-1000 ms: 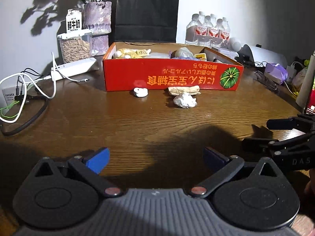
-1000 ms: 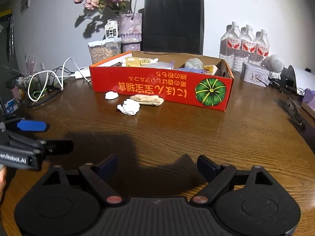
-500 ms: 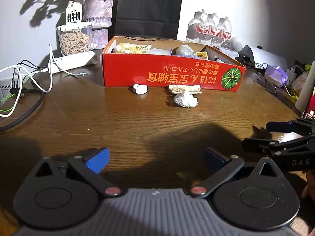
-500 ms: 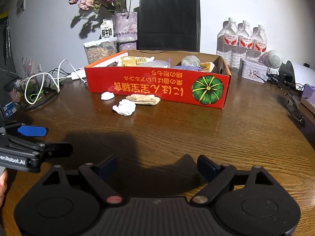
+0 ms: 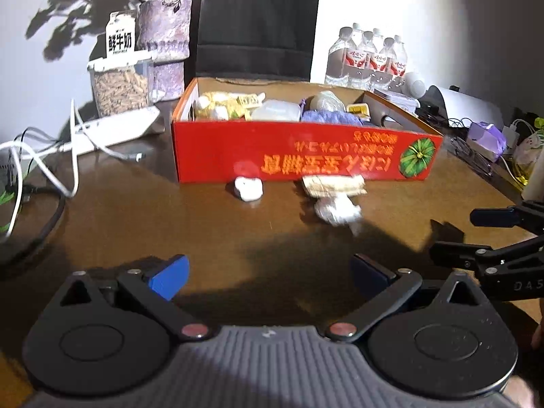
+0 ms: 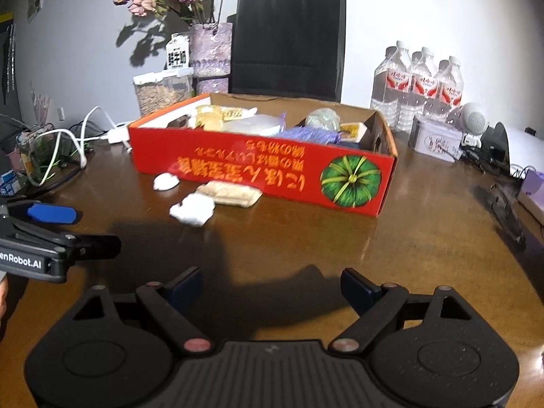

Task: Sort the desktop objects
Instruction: 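Grasp the small white cap with the left tool while the right tool grasps the crumpled tissue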

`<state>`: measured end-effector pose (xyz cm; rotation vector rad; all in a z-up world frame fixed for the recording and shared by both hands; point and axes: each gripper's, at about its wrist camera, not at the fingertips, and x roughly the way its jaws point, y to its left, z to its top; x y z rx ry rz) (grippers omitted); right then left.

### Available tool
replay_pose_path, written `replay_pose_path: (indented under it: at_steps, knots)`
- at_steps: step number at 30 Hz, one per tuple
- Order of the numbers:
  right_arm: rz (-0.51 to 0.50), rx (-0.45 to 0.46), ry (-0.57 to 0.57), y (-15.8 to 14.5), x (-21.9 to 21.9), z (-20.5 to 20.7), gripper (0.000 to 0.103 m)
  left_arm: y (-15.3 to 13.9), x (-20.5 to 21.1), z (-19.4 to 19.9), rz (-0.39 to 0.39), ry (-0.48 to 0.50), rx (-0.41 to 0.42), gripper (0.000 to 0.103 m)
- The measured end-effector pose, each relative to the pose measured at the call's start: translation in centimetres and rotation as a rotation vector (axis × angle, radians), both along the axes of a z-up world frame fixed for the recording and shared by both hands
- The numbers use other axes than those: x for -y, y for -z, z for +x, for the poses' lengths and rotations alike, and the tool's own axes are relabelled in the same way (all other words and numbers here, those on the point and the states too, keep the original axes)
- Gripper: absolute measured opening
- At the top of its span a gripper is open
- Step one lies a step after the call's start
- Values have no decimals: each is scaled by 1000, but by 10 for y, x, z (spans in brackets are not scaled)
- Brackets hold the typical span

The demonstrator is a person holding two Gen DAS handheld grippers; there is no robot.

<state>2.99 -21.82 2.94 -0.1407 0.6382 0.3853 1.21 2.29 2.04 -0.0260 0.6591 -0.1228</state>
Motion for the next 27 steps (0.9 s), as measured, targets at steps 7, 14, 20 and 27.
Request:
replay_pose_path:
  at_steps: [7, 14, 20, 27]
  knots:
    - [40, 20, -67, -9, -10, 38, 80, -9, -1, 44, -16, 59, 22, 102]
    - [68, -42, -109, -7, -29, 76, 66, -3, -11, 79, -14, 71, 14, 79]
    - [117, -65, -197, -3, -50, 64, 65, 9, -20, 101, -64, 42, -45, 46]
    - [50, -78, -205, 10, -73, 65, 39, 10, -19, 92, -73, 15, -32, 27]
